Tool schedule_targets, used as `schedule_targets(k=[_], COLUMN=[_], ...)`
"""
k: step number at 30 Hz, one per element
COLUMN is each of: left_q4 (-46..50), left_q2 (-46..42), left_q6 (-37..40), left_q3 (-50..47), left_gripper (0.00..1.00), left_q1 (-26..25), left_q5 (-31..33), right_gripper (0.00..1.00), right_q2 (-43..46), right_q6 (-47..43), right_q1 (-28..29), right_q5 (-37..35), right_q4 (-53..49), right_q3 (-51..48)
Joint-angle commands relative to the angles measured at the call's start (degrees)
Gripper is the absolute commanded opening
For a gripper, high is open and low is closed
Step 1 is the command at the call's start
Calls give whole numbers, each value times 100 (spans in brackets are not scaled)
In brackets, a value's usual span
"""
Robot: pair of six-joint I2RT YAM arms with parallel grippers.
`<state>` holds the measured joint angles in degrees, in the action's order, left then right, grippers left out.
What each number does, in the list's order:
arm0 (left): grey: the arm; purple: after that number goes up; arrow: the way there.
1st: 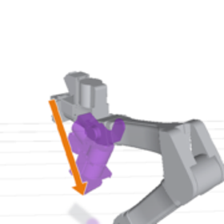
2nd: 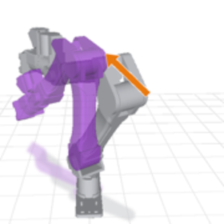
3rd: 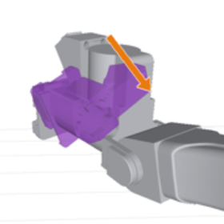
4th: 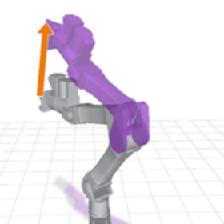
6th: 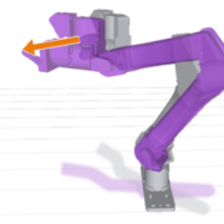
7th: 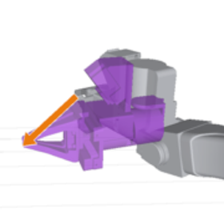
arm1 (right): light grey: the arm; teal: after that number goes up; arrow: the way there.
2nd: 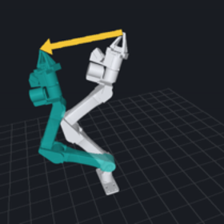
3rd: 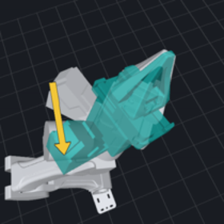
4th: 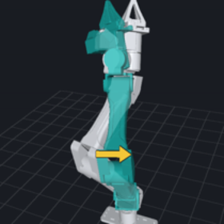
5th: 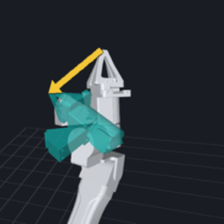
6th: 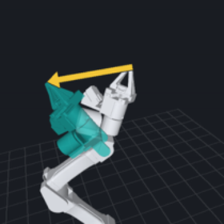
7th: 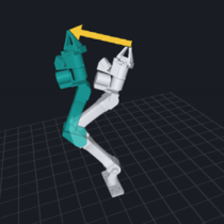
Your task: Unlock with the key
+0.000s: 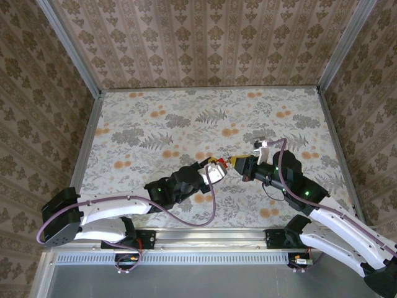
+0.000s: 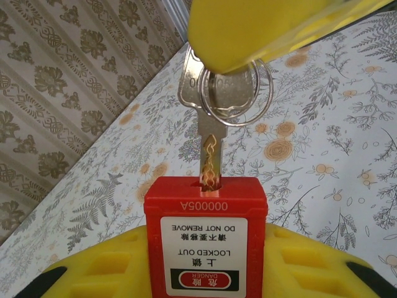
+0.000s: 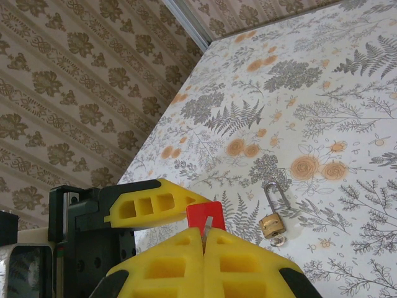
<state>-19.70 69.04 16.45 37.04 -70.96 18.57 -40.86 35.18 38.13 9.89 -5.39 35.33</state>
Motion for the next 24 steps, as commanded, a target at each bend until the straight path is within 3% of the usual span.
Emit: schedule_targets(k=[1, 24], left_q4=[-326, -442], left_q2=[-22, -129], left_q6=[122, 235], left_q3=[172, 269], left_gripper=[29, 26], left_q1=[-58, -85], left_q5=[60, -103], right_gripper=[0, 0], right_q2=[-68, -455], right_q6=[102, 29], right_q1=[-22, -16], right_q5=[215, 505], right_q4=[44, -227], right_q3=[-131, -125])
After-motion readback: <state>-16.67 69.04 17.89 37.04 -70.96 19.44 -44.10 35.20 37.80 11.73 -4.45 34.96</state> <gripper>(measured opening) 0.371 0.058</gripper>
